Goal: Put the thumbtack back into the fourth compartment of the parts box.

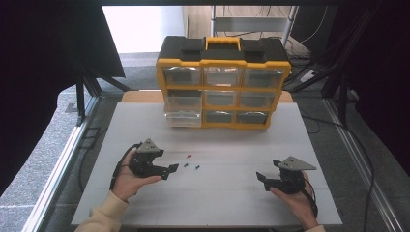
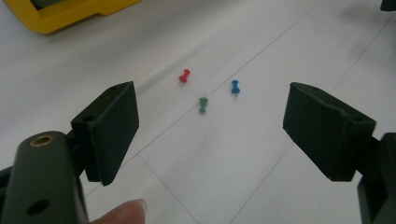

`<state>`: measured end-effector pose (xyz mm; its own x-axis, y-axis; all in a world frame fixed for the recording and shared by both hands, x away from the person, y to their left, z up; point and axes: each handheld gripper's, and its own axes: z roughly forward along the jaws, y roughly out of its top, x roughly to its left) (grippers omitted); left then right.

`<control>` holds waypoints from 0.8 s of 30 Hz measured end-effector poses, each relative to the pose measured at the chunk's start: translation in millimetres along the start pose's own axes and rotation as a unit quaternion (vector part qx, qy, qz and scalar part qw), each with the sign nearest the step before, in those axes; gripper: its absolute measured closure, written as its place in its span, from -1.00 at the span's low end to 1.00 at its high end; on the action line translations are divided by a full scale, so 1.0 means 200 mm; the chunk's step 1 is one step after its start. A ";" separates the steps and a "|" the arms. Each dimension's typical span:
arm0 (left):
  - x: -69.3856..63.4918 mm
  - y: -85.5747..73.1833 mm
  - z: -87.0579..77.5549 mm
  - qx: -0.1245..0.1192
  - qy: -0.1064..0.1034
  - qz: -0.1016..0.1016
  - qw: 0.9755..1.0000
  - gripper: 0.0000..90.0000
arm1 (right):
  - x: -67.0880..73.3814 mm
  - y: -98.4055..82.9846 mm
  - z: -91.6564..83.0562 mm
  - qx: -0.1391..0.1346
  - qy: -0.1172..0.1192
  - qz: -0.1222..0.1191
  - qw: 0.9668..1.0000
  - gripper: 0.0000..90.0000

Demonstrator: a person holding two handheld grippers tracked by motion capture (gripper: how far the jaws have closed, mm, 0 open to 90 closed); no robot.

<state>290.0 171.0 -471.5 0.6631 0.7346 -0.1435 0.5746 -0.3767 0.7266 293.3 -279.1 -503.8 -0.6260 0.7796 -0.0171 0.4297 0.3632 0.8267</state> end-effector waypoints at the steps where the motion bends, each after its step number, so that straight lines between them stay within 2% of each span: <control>1: 0.00 0.01 0.01 0.002 -0.002 0.001 1.000 -0.58 | 0.00 0.00 0.00 0.000 0.000 0.000 1.000 -0.60; 4: -0.01 0.04 0.04 0.009 -0.013 0.007 1.000 -0.57 | 0.00 0.00 0.00 0.001 0.001 0.001 1.000 -0.60; 8: -0.02 0.06 0.07 0.017 -0.015 0.014 1.000 -0.57 | 0.00 0.00 0.00 0.002 0.000 0.001 1.000 -0.59; 9: -0.02 0.08 0.10 0.026 -0.027 0.016 0.999 -0.57 | 0.00 -0.01 0.00 0.002 -0.002 0.000 1.000 -0.59; 13: -0.02 0.10 0.13 0.038 -0.037 0.018 0.998 -0.59 | -0.01 -0.01 -0.01 0.002 -0.001 0.002 1.000 -0.59; 19: -0.03 0.13 0.21 0.063 -0.037 0.037 0.997 -0.58 | 0.00 -0.01 0.00 0.006 -0.002 -0.002 1.000 -0.59; 24: -0.03 0.15 0.26 0.075 -0.033 0.042 0.996 -0.57 | -0.01 -0.02 0.00 0.009 -0.001 -0.002 1.000 -0.59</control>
<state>327.6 127.1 -483.8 0.7390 0.6604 -0.1331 0.5778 -0.5196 0.6294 292.9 -280.9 -506.8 -0.6262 0.7793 -0.0227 0.4383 0.3759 0.8164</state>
